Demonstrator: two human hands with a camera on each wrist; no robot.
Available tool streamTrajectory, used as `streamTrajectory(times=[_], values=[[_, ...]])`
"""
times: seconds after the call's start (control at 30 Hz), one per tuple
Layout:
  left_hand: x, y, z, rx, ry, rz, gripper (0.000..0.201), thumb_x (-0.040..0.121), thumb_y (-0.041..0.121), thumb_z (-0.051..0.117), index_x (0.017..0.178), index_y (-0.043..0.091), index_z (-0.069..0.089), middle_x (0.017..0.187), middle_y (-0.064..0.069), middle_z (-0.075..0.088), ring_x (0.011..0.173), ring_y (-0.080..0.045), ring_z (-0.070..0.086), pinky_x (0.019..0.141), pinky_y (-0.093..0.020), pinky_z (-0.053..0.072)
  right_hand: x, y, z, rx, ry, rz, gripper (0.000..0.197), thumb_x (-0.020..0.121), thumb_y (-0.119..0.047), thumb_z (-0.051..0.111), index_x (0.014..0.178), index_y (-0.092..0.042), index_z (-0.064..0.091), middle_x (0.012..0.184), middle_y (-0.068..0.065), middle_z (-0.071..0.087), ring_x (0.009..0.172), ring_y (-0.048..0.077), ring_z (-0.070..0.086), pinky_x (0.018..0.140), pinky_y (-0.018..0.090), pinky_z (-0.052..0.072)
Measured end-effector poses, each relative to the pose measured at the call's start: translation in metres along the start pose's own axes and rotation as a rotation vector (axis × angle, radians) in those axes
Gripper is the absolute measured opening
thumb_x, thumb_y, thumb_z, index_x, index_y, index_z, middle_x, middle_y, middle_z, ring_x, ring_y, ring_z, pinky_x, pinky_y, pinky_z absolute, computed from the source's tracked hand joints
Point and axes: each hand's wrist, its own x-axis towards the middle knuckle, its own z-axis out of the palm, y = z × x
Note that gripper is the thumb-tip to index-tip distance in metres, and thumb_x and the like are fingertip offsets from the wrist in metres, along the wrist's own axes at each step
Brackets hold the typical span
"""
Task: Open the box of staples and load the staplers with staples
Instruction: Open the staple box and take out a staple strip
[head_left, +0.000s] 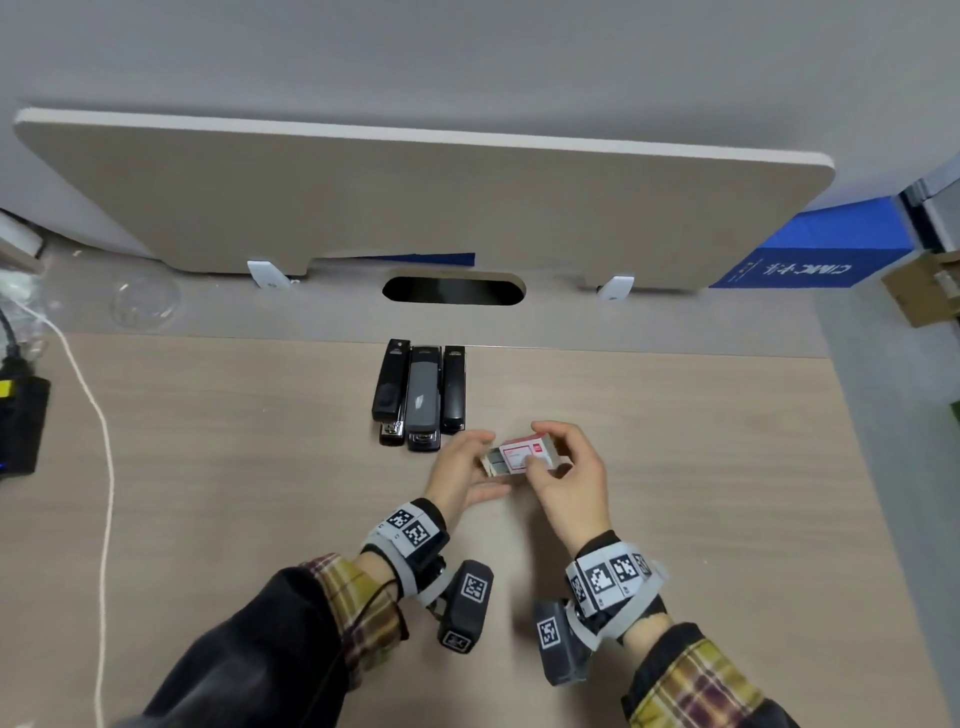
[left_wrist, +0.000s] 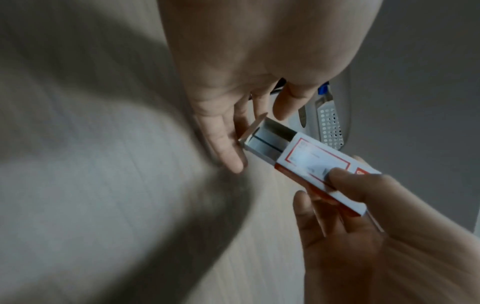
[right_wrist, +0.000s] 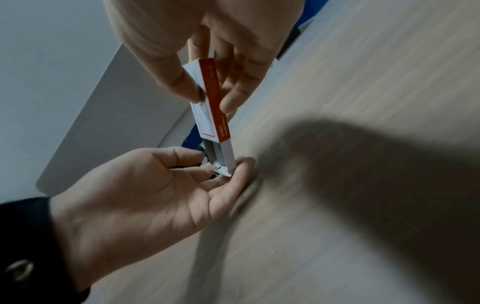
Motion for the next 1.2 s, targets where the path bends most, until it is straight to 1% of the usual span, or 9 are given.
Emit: streamTrajectory(times=[0.2,0.37,0.5,0.57,0.7,0.83,1.0,1.1,1.2], values=[[0.008,-0.001,0.005,0.018,-0.022,0.072,0.02,0.093,-0.002,0.045,0.099,0.006,0.063,0.097,-0.015,0.056,0.085,-0.026,0.066,0.064,-0.04,0.061,0.012,0.008,0.003,0.015,-0.021,0.104,0.039,0.075,0.004,0.066,0.1,-0.026,0.063,0.093,-0.007,0.069,0.084,0.003,0.064,0.083,0.03,0.052],[0.016,-0.001,0.003,-0.137,-0.011,0.007,0.016,0.098,0.007,0.043,0.099,0.01,0.058,0.095,-0.016,0.067,0.09,-0.035,0.069,0.089,-0.05,0.056,0.015,0.003,0.005,-0.03,-0.046,-0.026,0.035,0.079,-0.002,0.066,0.103,-0.028,0.065,0.096,-0.008,0.071,0.092,0.005,0.067,0.087,0.029,0.053],[0.02,0.003,0.007,-0.313,-0.088,-0.057,0.017,0.101,0.015,0.042,0.094,0.008,0.057,0.081,-0.011,0.069,0.076,-0.025,0.071,0.083,-0.042,0.056,0.018,0.002,0.011,-0.153,-0.094,-0.121,0.027,0.082,-0.014,0.064,0.1,-0.034,0.065,0.098,-0.014,0.069,0.098,0.01,0.064,0.086,0.041,0.054],[0.022,0.006,0.008,-0.347,-0.1,-0.09,0.019,0.102,0.019,0.041,0.097,0.009,0.056,0.076,-0.008,0.07,0.074,-0.022,0.07,0.081,-0.039,0.056,0.019,0.0,0.01,-0.201,-0.078,-0.154,0.035,0.079,-0.007,0.062,0.099,-0.036,0.064,0.098,-0.019,0.066,0.098,0.009,0.062,0.086,0.041,0.054],[0.023,0.009,0.01,-0.35,-0.063,-0.14,0.029,0.102,0.026,0.04,0.108,0.006,0.059,0.083,-0.008,0.065,0.081,-0.019,0.064,0.094,-0.041,0.048,0.018,-0.007,0.009,-0.268,-0.096,-0.247,0.037,0.076,-0.001,0.061,0.093,-0.032,0.068,0.095,-0.021,0.066,0.098,0.008,0.059,0.084,0.036,0.051],[0.024,0.01,0.01,-0.367,-0.067,-0.166,0.032,0.103,0.031,0.039,0.104,0.006,0.06,0.085,-0.008,0.059,0.074,-0.015,0.061,0.076,-0.031,0.056,0.015,-0.008,0.01,-0.289,-0.093,-0.324,0.036,0.073,0.003,0.062,0.091,-0.028,0.07,0.096,-0.019,0.066,0.097,0.009,0.058,0.084,0.031,0.049],[0.021,0.01,0.006,-0.334,-0.093,-0.169,0.04,0.102,0.038,0.039,0.098,0.007,0.062,0.082,-0.011,0.07,0.072,-0.019,0.07,0.065,-0.033,0.059,0.01,-0.008,0.008,-0.237,0.014,-0.329,0.039,0.072,0.008,0.062,0.091,-0.025,0.07,0.094,-0.013,0.066,0.096,0.011,0.061,0.084,0.032,0.05],[0.017,0.009,0.006,-0.332,-0.12,-0.176,0.041,0.103,0.038,0.036,0.092,0.008,0.061,0.063,-0.005,0.067,0.055,-0.013,0.065,0.058,-0.028,0.056,0.006,-0.009,0.008,-0.267,-0.012,-0.361,0.04,0.073,0.007,0.061,0.093,-0.026,0.069,0.097,-0.013,0.064,0.098,0.011,0.06,0.085,0.03,0.05],[0.014,0.008,0.007,-0.34,-0.124,-0.168,0.034,0.101,0.033,0.039,0.096,0.006,0.06,0.077,-0.01,0.069,0.073,-0.021,0.067,0.065,-0.032,0.059,0.006,-0.006,0.007,-0.249,0.011,-0.299,0.032,0.077,-0.001,0.063,0.097,-0.027,0.067,0.097,-0.013,0.064,0.096,0.01,0.061,0.082,0.035,0.053]])
